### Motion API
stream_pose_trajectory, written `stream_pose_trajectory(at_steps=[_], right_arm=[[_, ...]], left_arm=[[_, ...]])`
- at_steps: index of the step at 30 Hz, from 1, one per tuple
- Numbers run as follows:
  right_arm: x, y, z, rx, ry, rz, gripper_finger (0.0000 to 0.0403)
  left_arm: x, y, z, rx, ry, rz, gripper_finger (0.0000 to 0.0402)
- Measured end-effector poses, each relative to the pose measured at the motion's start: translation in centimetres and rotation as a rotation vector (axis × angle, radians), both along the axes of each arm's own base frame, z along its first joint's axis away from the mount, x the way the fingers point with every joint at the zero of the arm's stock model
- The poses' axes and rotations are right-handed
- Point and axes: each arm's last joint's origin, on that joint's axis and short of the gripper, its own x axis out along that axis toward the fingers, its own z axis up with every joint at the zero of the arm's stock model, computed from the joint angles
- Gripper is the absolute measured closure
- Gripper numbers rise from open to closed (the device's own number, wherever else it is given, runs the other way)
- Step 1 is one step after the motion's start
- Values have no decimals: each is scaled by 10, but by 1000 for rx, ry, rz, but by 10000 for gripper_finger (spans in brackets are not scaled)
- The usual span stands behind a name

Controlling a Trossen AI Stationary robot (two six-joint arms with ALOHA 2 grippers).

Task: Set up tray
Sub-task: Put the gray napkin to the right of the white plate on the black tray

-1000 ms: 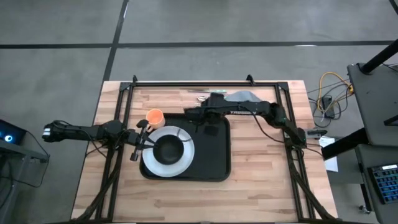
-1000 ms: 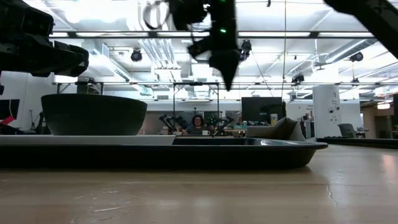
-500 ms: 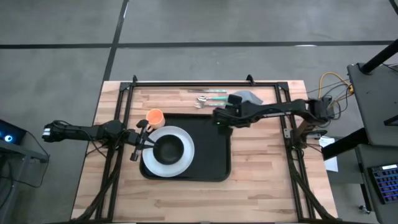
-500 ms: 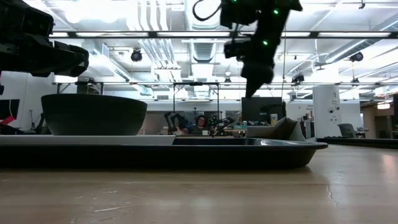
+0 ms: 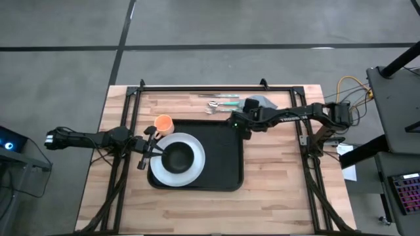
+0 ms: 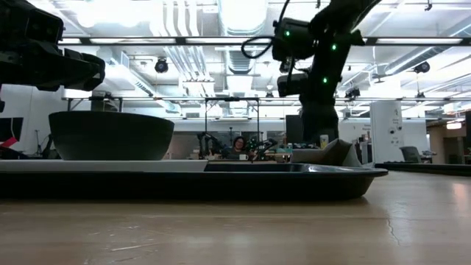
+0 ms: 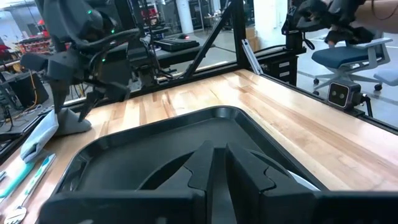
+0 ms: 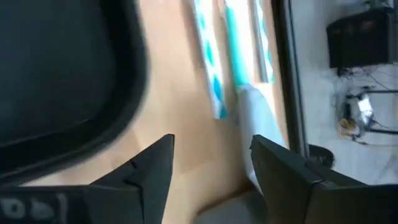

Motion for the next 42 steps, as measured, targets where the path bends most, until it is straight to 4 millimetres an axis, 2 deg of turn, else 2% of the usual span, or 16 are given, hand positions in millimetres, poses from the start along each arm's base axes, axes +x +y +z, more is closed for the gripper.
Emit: stream_pose_trajectory(at_steps=[7, 15, 28, 42], right_arm=[[-6, -27, -7, -16, -26, -51, 181], [-13, -43, -14, -31, -7, -49, 170], [-9, -53, -14, -59, -72, -15, 179], [-16, -56, -24, -16, -64, -19, 179]], left_arm=[[0, 0, 0, 0, 0, 0, 379], [0, 0, 0, 0, 0, 0, 379], [0, 0, 0, 0, 0, 0, 379], [0, 0, 0, 0, 0, 0, 379]])
